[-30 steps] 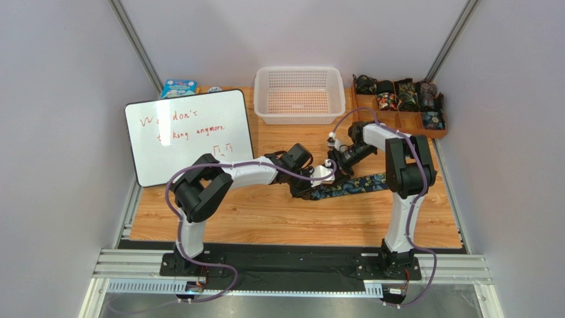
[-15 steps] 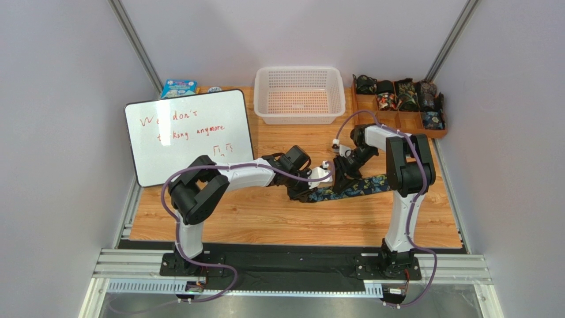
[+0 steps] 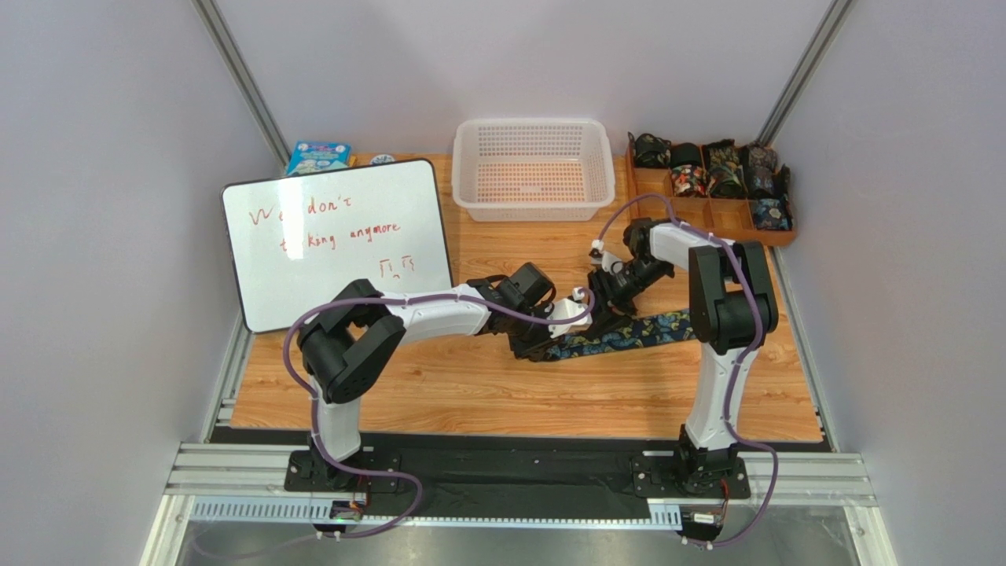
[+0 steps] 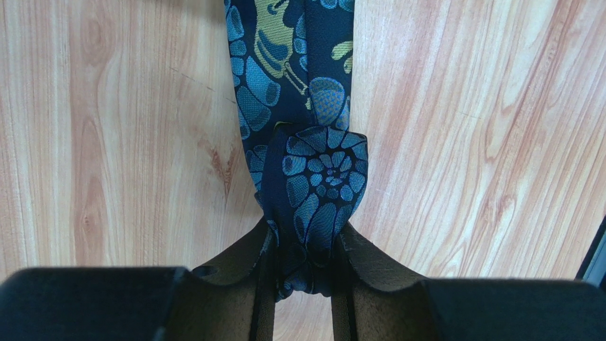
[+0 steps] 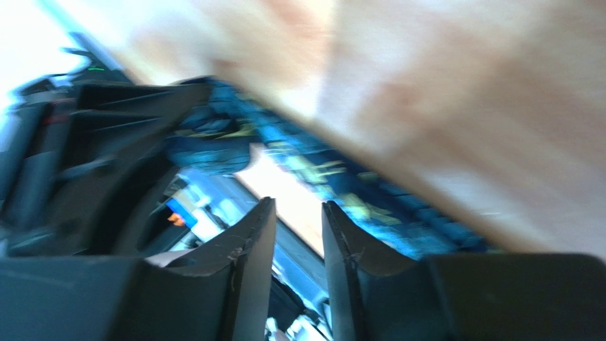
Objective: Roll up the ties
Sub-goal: Roll the tie at the center of the board.
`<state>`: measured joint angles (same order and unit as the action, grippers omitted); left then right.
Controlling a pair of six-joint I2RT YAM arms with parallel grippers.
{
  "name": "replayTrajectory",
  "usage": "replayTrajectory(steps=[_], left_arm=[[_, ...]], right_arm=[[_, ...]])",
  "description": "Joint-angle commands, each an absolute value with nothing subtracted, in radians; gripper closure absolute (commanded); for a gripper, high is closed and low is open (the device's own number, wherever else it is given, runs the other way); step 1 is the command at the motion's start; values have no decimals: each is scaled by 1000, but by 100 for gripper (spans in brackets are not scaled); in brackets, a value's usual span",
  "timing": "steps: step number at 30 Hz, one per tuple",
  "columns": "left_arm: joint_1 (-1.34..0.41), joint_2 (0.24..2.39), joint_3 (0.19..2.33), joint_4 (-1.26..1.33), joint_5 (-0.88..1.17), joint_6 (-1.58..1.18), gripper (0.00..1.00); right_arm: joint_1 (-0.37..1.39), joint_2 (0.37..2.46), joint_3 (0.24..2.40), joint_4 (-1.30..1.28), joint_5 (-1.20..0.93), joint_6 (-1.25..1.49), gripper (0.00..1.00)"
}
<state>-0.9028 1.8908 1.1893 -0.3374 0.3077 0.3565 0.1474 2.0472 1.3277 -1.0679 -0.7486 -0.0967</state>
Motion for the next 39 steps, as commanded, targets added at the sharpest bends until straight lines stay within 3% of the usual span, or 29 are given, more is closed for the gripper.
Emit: replayTrajectory(steps=[1,11,21,23,27,29,30,33,34,37,39], left_arm=[[-904,1928,1180,-448,262,322,86],[-903,1925,1170,-433,270,304,85],[-902,1927,1169,-423,287,296,84],[-903,1924,1169,-425,288,296,84],[-904,1913,1161,-419,301,304,83],[-902,1902,1155,-414,307,314,81],[-900,1896,1149,-411,308,319,80],[-899,1870,1146,-400,336,331,69],[-894,1856,1144,-397,347,333,58],[-877,1807,1126,-356,394,322,43],[-867,1777,1103,-301,416,308,40]], right_arm=[[156,1963,1312,-991,-958,32,62],[247,2020,1252,-954,-1055,71,60],[313,2071,1253,-835,-973,127,58],[314,2085,1261,-822,-936,137,64],[314,2108,1262,-822,-870,126,89],[314,2112,1259,-824,-841,123,96],[314,2114,1258,-827,-830,123,100],[314,2118,1250,-825,-787,123,100],[314,2121,1250,-827,-769,121,100],[311,2134,1250,-825,-736,117,100],[308,2140,1252,-830,-723,115,100]])
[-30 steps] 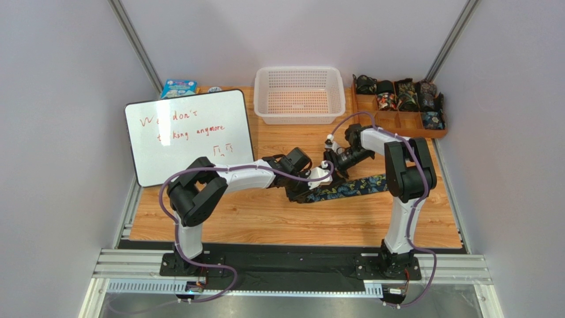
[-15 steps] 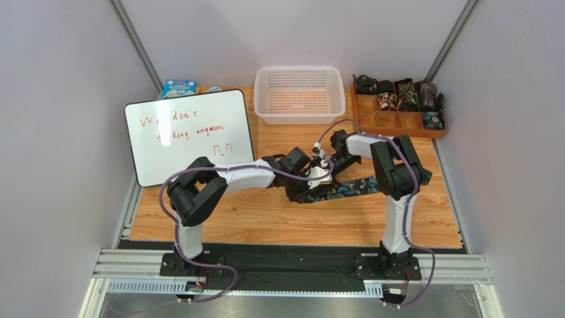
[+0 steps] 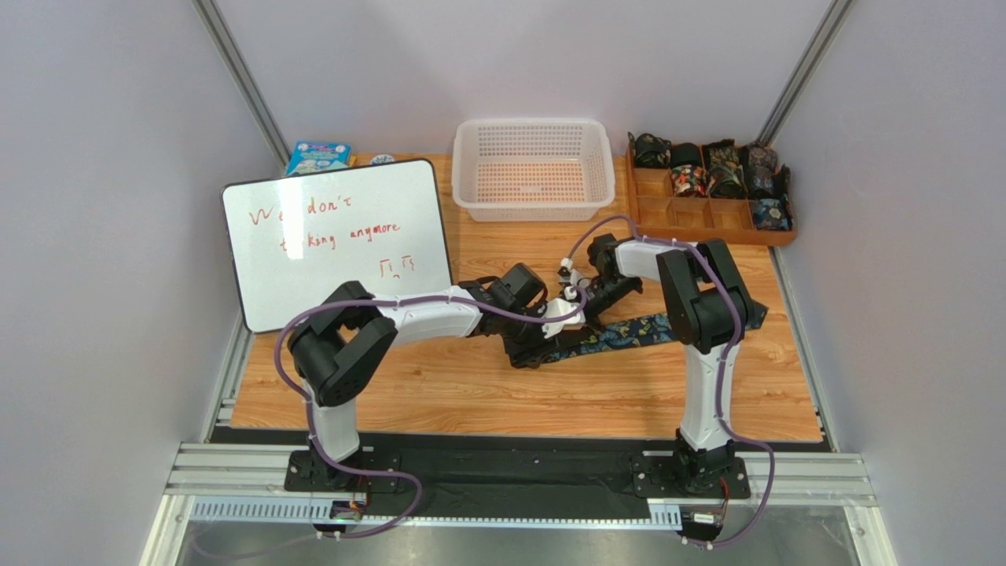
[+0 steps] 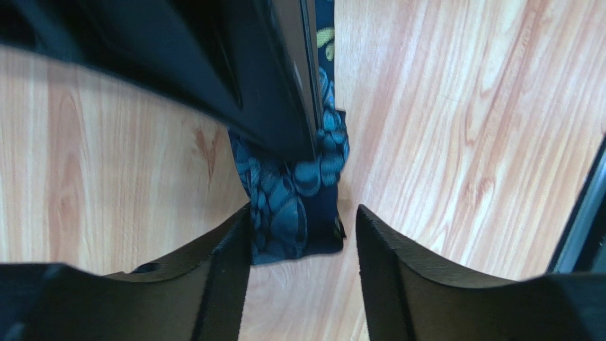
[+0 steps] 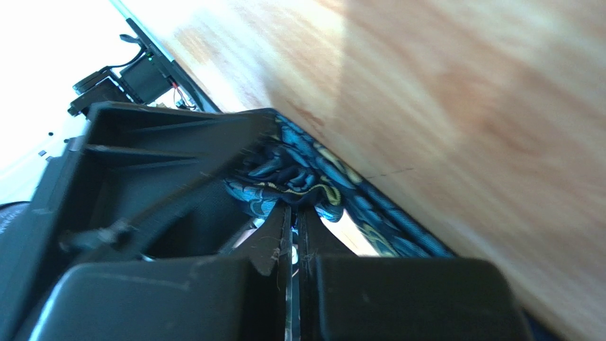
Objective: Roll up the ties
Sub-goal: Roll the tie at the center of the board.
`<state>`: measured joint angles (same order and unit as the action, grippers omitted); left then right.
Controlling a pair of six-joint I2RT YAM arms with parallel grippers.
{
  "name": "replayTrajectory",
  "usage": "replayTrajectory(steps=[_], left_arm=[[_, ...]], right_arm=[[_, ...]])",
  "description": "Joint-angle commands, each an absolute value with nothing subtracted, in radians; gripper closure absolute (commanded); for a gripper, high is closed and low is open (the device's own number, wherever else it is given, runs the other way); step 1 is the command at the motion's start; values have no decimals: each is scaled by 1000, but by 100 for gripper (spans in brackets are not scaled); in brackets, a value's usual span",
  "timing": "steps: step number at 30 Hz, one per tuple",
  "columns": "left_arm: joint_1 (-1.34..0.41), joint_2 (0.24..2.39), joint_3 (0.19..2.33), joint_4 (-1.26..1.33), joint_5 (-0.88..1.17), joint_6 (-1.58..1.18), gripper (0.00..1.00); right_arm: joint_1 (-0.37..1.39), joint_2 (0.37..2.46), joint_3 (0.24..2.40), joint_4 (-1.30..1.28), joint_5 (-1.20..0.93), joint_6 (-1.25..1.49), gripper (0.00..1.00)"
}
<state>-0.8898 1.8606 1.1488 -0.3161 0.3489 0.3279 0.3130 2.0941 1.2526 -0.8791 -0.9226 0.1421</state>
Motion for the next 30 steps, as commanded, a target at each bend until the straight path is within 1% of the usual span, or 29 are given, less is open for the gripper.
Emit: replayTrajectory(steps=[1,3,4,9,16,21,30], left_arm=[[-864,1754,1095,-287,425,305,38],[-858,1729,1069,-236,446,284,36],[-856,1708,1057,-192,457,273,32],[-851,1667,951,-26,476,244,29],[-851,1716,879,243,474,94,28],[-853,1752,850,383,468,77,28],[-865,1842,884,472,466,101,28]], right_arm=[[307,2143,1253,-831,-709,115,100],[302,2149,1255,-833,-689,114,100],[299,2154,1258,-836,-683,114,100],[288,2172,1278,-854,-626,115,100],[273,2158,1284,-891,-497,107,100],[273,2161,1295,-917,-433,84,100],[273,2200,1316,-927,-390,72,100]])
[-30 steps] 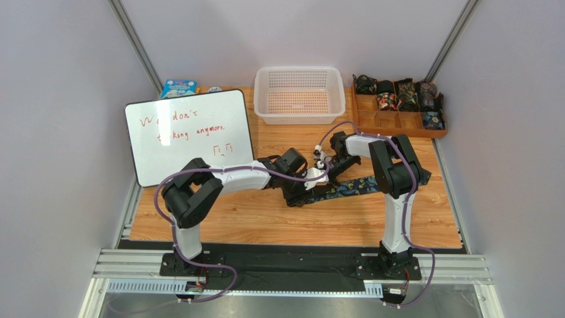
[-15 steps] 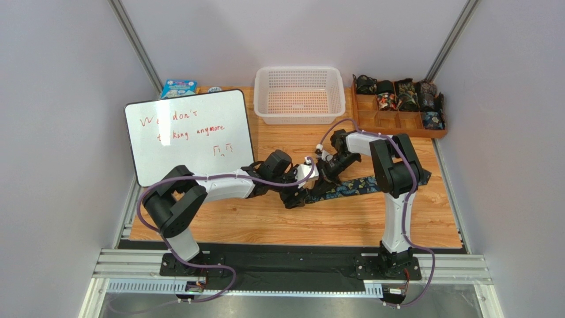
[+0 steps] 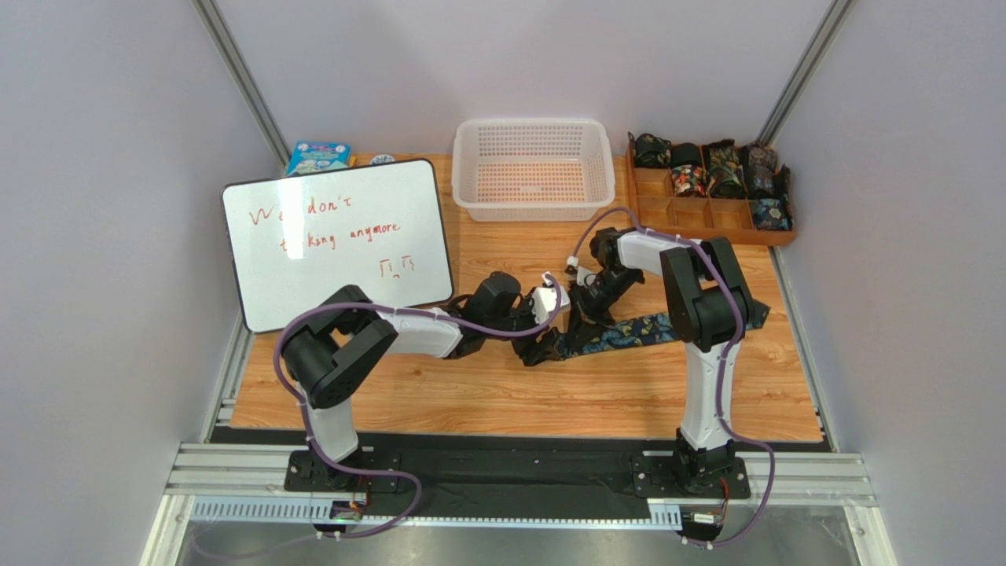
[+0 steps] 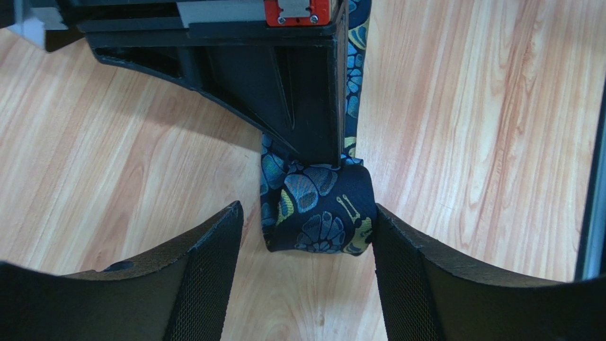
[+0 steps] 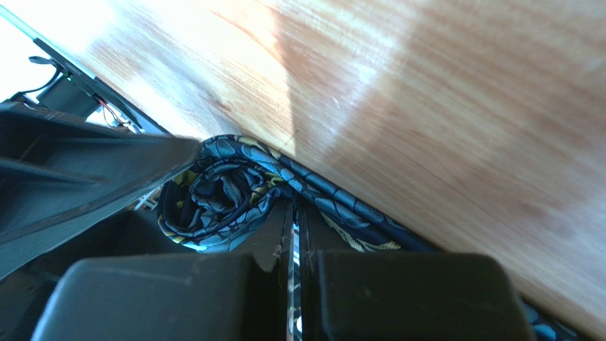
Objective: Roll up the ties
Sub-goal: Roll the tie at the center of the board.
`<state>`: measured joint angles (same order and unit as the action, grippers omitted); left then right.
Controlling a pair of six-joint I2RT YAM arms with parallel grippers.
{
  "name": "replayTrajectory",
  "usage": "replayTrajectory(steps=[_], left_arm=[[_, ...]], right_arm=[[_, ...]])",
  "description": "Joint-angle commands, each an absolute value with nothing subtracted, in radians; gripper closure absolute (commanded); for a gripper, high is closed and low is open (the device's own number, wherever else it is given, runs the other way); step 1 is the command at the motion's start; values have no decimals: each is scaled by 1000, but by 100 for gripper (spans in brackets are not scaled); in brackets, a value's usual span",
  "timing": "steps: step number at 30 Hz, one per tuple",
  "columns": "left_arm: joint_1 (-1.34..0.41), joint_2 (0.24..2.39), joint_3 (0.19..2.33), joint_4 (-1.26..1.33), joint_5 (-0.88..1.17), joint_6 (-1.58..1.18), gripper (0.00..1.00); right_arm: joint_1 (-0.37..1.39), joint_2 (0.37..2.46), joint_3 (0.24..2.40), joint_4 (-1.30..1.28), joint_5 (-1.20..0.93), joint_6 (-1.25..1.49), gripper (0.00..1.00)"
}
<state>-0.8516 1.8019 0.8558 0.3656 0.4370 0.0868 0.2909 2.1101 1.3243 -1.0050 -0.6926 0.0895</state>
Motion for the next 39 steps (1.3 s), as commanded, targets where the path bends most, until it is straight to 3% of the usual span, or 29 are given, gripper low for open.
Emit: replayTrajectory(steps=[1,16,23,25,32,36,39], left_arm=[[-868,1847,887,476,477,110,29],[-922,1919,907,566,422,120,38],[-923,1937,911,537,411,101,53],[-923,1933,923,511,411,98,63],[-939,1959,1081,61,301,113,84],[-946,1980,1149,-132,232,150,91],[-953,1983,1163,-222,204,179,94]], right_arm=[[273,2206,1319,-925,-393,71,100],[281,2264,1330,-927,-437,74,100],[287,2255,1331,-916,-469,84,100],[293,2250,1327,-913,-480,90,100],[321,2221,1333,-910,-543,101,100],[311,2191,1373,-995,-555,78,99],[276,2151,1405,-1058,-587,45,91]])
